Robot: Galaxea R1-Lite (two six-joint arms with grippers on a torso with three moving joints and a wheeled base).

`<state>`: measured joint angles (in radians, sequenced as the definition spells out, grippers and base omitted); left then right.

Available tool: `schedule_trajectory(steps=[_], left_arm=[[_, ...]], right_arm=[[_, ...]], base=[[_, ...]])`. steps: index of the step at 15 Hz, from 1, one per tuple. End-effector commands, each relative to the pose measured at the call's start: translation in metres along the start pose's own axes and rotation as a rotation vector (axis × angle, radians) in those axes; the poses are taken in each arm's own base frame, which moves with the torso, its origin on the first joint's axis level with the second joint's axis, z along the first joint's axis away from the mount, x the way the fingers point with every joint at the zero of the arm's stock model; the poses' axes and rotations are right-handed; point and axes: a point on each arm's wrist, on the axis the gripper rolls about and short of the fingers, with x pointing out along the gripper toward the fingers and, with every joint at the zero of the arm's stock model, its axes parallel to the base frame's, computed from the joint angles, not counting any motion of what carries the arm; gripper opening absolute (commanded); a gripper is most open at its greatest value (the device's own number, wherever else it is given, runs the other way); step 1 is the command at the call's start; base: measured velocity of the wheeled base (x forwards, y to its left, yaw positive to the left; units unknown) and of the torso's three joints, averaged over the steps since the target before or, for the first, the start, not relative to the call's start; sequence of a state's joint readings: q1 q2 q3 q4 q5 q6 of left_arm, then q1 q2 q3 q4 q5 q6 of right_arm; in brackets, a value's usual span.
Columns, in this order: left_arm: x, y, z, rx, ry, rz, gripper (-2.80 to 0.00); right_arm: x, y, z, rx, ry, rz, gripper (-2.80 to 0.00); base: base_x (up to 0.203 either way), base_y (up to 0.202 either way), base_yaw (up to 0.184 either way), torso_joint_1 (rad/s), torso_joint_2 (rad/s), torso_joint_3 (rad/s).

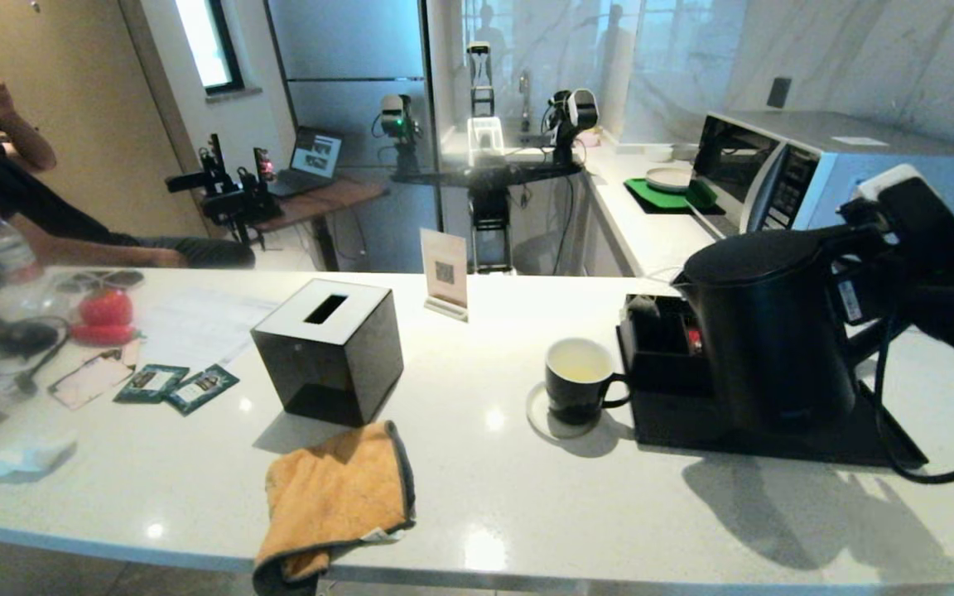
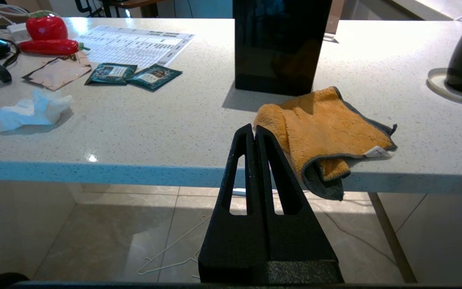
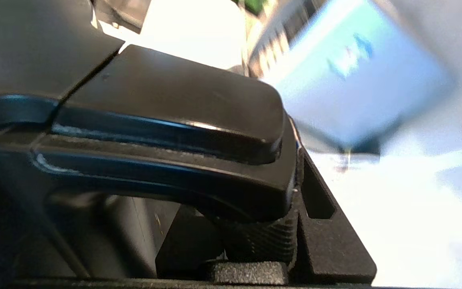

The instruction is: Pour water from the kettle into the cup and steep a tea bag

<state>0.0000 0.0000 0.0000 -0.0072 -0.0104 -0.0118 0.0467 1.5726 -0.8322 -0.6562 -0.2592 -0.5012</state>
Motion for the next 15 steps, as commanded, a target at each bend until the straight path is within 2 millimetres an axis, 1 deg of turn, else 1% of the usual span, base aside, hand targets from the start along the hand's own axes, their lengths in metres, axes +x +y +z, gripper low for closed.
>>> schedule_trajectory(steps=[1, 5, 9, 12, 15], left_arm=[[0.000, 0.000, 0.000, -0.001, 0.001, 0.000, -2.80], [0.000, 0.000, 0.000, -0.001, 0.001, 0.000, -2.80], [0.000, 0.000, 0.000, -0.001, 0.001, 0.000, -2.80], [0.000, 0.000, 0.000, -0.001, 0.001, 0.000, -2.80], [0.000, 0.000, 0.000, -0.001, 0.001, 0.000, -2.80]], right_arm=[[-0.013, -0.018, -0.007, 0.085, 0.022, -0.054, -2.80], [-0.023, -0.041, -0.033, 0.180, 0.100, -0.153, -2.80], [-0.025, -0.062, -0.059, 0.286, 0.174, -0.262, -2.80], [-0.017, -0.065, -0.072, 0.372, 0.211, -0.292, -2.80], [-0.004, -0.063, -0.083, 0.400, 0.216, -0.303, -2.80]], base=[[0.000, 0.000, 0.000, 0.000, 0.00, 0.000], [0.000, 0.000, 0.000, 0.000, 0.00, 0.000], [0.000, 0.000, 0.000, 0.000, 0.00, 0.000], [0.000, 0.000, 0.000, 0.000, 0.00, 0.000], [0.000, 0.000, 0.000, 0.000, 0.00, 0.000]])
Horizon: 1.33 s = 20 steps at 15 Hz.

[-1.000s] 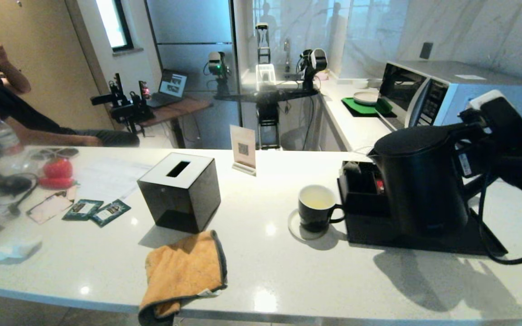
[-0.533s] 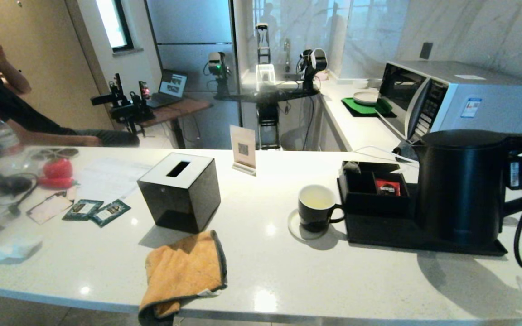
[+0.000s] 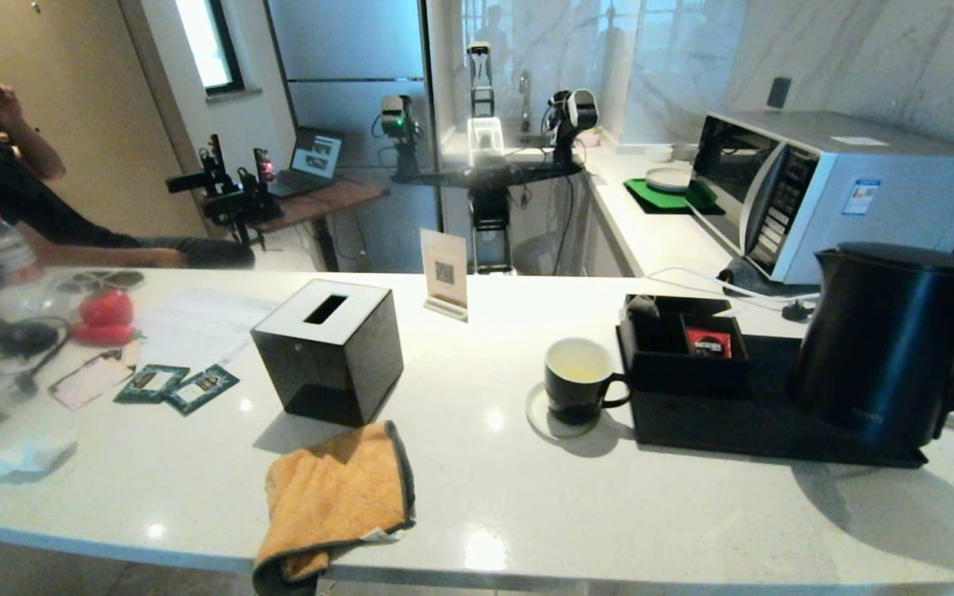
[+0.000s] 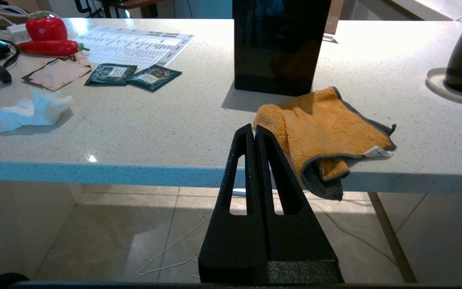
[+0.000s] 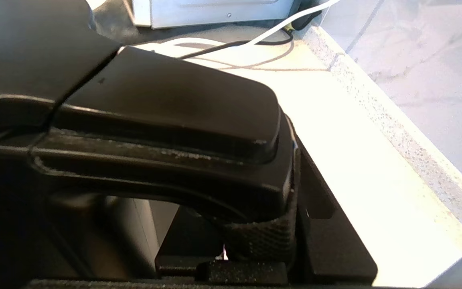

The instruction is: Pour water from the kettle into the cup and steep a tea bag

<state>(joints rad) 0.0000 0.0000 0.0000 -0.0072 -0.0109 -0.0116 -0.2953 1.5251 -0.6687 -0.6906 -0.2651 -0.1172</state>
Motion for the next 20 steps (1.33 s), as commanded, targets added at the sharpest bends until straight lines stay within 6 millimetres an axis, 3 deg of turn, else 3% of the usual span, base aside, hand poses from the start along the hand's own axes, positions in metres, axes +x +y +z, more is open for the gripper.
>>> schedule_trajectory(steps=[1, 10, 20], left_arm=[[0.000, 0.000, 0.000, -0.001, 0.001, 0.000, -2.80], [0.000, 0.000, 0.000, -0.001, 0.001, 0.000, -2.80], [0.000, 0.000, 0.000, -0.001, 0.001, 0.000, -2.80]], right_arm=[[0.019, 0.004, -0.013, 0.000, 0.020, -0.005, -2.80], [0.077, 0.012, -0.054, 0.022, -0.024, -0.048, -2.80], [0.107, 0.017, -0.067, 0.087, -0.110, -0.066, -2.80]], base=[[0.000, 0.000, 0.000, 0.000, 0.00, 0.000], [0.000, 0.000, 0.000, 0.000, 0.00, 0.000], [0.000, 0.000, 0.000, 0.000, 0.00, 0.000]])
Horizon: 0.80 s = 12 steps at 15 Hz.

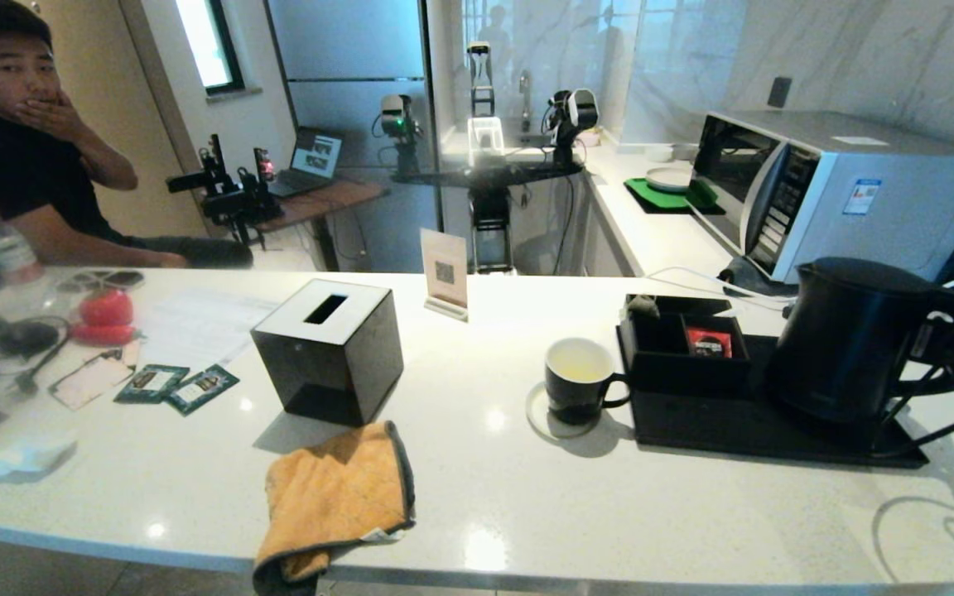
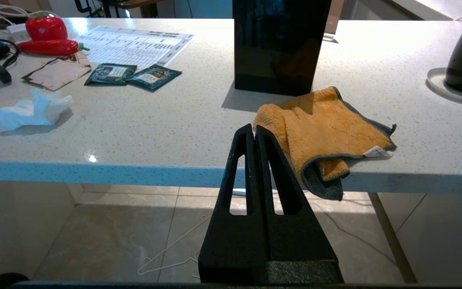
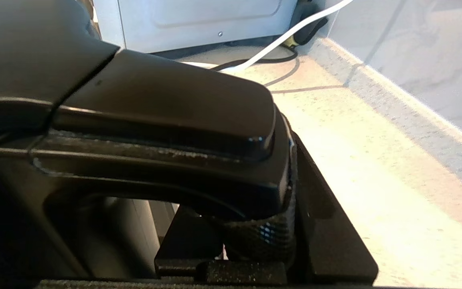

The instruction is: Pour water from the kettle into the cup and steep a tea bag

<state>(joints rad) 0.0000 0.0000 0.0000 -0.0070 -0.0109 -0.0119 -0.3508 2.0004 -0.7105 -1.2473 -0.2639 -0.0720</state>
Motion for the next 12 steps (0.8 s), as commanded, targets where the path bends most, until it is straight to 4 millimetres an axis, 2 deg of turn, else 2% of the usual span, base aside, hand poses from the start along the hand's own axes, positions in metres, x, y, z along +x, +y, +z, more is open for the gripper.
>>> schedule_trajectory(steps=[1, 12], left_arm=[[0.000, 0.000, 0.000, 0.000, 0.001, 0.000, -2.80], [0.000, 0.000, 0.000, 0.000, 0.001, 0.000, -2.80]], right_arm=[[0.006, 0.002, -0.008, 0.011, -0.004, -0.002, -2.80], [0.014, 0.006, -0.023, 0.048, -0.046, -0.001, -2.80]], base=[[0.000, 0.000, 0.000, 0.000, 0.00, 0.000], [0.000, 0.000, 0.000, 0.000, 0.00, 0.000]])
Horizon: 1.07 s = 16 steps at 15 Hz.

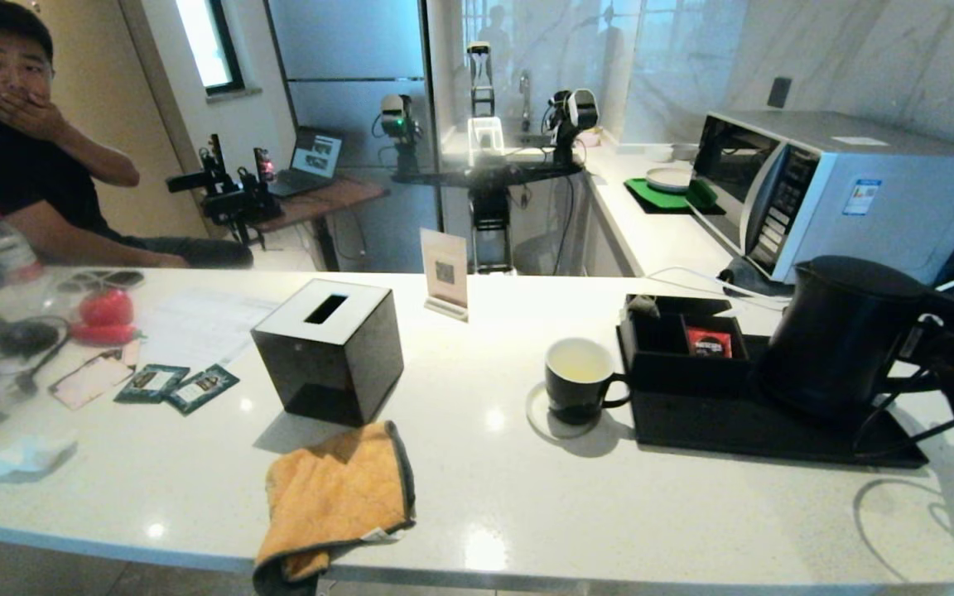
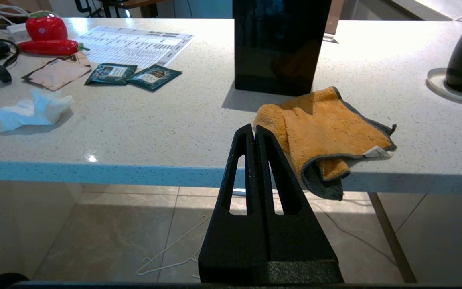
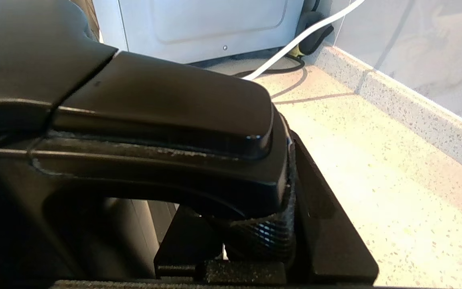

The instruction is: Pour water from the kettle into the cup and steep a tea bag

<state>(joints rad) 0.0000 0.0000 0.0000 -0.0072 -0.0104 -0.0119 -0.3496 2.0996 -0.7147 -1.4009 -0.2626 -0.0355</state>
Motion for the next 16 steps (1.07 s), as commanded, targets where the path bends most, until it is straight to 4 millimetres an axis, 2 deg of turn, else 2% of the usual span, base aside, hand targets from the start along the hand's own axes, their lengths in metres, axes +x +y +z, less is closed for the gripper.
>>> schedule_trajectory(steps=[1, 16], left_arm=[[0.000, 0.000, 0.000, 0.000, 0.001, 0.000, -2.80], [0.000, 0.000, 0.000, 0.000, 0.001, 0.000, -2.80]], right_arm=[[0.002, 0.001, -0.007, -0.006, 0.013, -0.001, -2.80], [0.004, 0.011, -0.018, -0.006, -0.014, 0.022, -2.76]], base=[[0.000, 0.000, 0.000, 0.000, 0.00, 0.000], [0.000, 0.000, 0.000, 0.000, 0.00, 0.000]])
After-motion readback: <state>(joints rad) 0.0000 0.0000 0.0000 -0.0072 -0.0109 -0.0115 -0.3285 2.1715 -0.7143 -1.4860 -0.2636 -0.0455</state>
